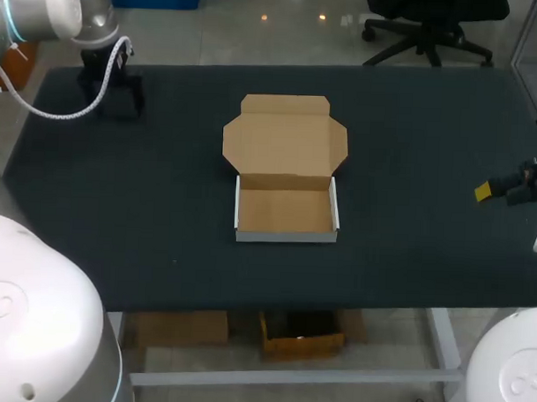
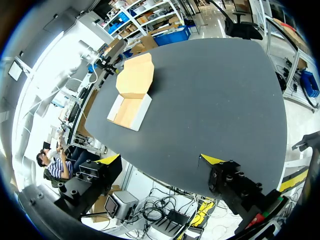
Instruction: Assemble the packaging by folding the flat box into shape, placing the metal phone stand inside, and closing the box properly
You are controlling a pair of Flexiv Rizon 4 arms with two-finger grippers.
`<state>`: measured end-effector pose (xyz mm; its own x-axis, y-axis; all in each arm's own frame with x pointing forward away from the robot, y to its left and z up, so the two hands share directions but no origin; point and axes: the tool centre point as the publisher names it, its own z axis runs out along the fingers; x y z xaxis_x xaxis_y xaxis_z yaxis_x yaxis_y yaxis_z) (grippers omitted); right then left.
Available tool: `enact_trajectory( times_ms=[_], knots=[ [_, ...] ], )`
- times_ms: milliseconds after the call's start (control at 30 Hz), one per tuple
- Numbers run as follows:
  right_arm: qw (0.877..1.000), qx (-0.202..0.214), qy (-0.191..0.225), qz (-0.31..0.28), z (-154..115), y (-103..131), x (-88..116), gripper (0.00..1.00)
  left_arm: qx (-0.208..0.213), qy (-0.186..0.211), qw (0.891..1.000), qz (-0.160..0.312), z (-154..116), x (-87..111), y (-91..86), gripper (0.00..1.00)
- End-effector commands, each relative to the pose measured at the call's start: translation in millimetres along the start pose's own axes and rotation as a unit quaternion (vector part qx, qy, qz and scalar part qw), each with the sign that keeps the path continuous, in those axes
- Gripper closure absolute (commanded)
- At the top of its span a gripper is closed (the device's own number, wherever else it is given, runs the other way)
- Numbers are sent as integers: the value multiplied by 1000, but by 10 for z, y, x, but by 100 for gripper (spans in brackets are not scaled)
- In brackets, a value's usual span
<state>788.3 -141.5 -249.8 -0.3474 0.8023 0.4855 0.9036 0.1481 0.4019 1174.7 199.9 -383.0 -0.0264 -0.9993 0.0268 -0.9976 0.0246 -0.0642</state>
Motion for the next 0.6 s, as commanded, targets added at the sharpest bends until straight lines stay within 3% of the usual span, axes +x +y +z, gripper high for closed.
enact_trajectory(
  times_ms=[33, 600],
  knots=[
    [1000, 0, 1, 0, -16, -5, 3, 0, -15, 3, 1000, 1, 57, -20, -120, 0],
    [1000, 0, 1, 0, -16, -5, 3, 0, -17, 0, 1000, 7, 96, -50, -317, 0]
  ],
)
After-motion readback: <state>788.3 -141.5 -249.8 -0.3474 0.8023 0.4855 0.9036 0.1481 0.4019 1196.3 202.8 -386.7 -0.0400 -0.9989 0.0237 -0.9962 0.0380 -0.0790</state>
